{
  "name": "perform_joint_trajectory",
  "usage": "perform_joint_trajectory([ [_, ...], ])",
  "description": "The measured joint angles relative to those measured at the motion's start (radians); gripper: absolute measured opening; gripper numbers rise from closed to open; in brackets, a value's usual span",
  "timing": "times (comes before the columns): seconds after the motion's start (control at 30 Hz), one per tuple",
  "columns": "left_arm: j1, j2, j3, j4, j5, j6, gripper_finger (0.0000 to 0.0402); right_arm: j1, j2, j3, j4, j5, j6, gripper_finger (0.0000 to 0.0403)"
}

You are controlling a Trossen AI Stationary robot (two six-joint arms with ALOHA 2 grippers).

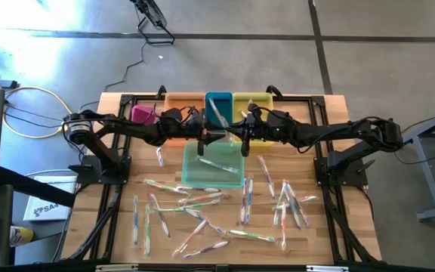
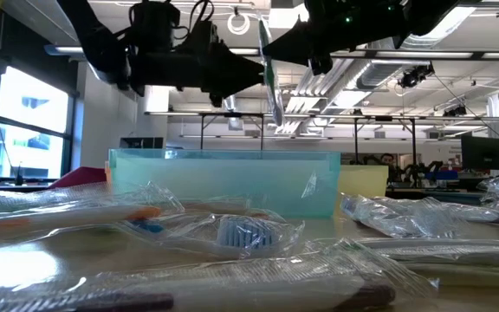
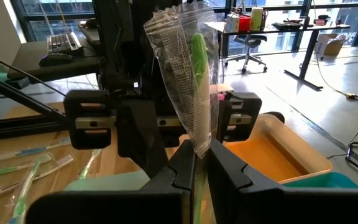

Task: Pick & Place Toothbrushes
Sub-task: Put the green toothbrush into the orange bin

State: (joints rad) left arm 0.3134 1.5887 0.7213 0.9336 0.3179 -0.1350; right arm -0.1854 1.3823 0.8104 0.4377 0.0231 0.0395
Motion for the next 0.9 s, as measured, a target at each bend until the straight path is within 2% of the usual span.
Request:
perform_joint_trajectory([
  [0.33, -0.007, 0.000, 0.108, -0.207, 0.006, 0.059, 0.0149, 0.000, 0.000, 0.000, 0.000, 0.000, 0.000, 0.0015],
  [0.9, -0.035, 0.000, 0.111, -0.194, 0.004, 0.105, 0.0149, 0.000, 0.000, 0.000, 0.000, -0.001, 0.000, 0.0015],
])
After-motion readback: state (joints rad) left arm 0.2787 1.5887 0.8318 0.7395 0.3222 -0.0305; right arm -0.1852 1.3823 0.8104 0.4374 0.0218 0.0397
